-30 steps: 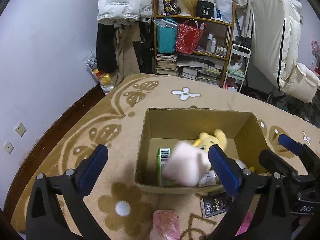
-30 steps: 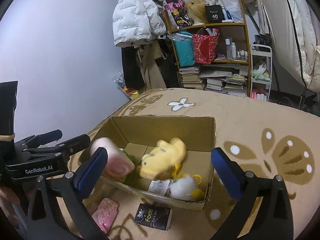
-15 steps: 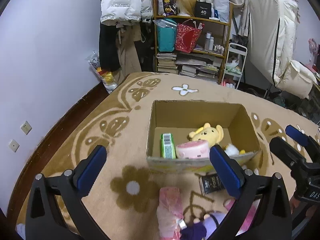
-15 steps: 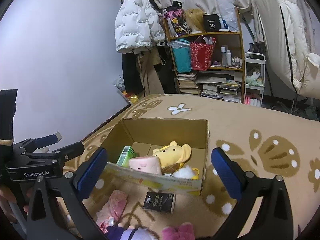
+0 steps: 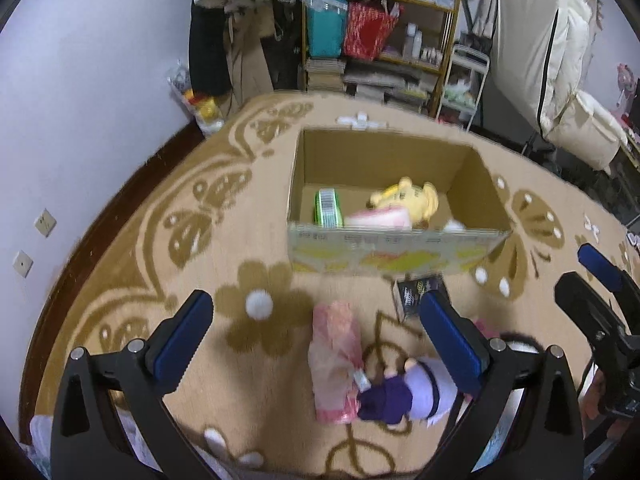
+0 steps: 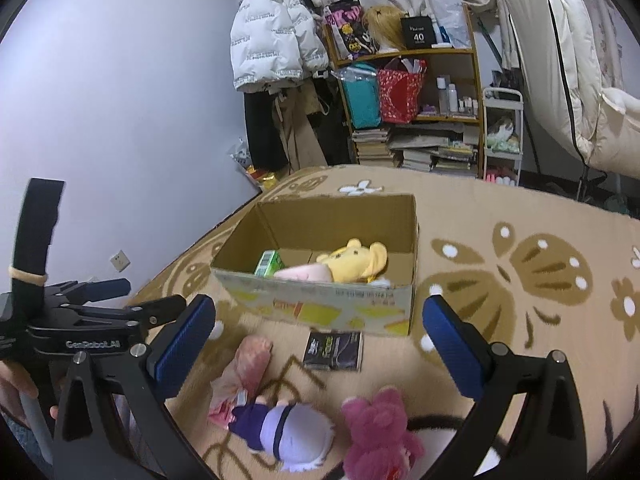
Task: Organize soft objects
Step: 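Lower the right tool onto the lavender doll plush while the left tool reaches the pink wrapped roll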
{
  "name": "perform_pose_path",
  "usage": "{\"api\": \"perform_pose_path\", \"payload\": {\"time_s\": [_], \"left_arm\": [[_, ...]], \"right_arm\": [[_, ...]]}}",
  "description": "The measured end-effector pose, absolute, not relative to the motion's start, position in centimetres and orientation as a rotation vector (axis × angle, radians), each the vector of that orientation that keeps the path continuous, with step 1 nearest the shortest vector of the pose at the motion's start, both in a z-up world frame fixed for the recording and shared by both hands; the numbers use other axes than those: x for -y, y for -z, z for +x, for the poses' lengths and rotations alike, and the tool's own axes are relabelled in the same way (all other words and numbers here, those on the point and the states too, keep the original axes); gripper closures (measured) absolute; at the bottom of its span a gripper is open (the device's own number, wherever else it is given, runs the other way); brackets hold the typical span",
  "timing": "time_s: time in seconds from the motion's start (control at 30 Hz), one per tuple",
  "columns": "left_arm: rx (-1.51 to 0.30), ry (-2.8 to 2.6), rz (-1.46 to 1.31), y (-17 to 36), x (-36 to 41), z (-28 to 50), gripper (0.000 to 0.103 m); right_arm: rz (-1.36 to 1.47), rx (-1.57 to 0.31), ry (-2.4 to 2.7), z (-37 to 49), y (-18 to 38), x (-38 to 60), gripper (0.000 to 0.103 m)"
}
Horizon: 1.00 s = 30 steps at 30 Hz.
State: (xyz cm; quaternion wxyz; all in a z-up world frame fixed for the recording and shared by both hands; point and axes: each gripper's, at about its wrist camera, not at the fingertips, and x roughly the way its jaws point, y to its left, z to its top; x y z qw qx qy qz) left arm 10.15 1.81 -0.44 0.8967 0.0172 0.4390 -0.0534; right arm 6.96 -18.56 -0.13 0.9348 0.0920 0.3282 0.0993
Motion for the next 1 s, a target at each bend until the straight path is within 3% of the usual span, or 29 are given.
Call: {"api": "perform_pose_path", "payload": {"time_s": [0.7,1.0], "left_arm": [[-1.257,0.091,0.046,9.1,-1.5,12.1,0.001],[-1.318,0.075,0.019,10.9,-1.8,13.2,0.001]], "right_arm": [[0.085,-0.953,-0.306,7.2,7.3,15.2,0.000],[0.092,-1.037,-0.336,8.0,9.4,14.3,0.000]]}}
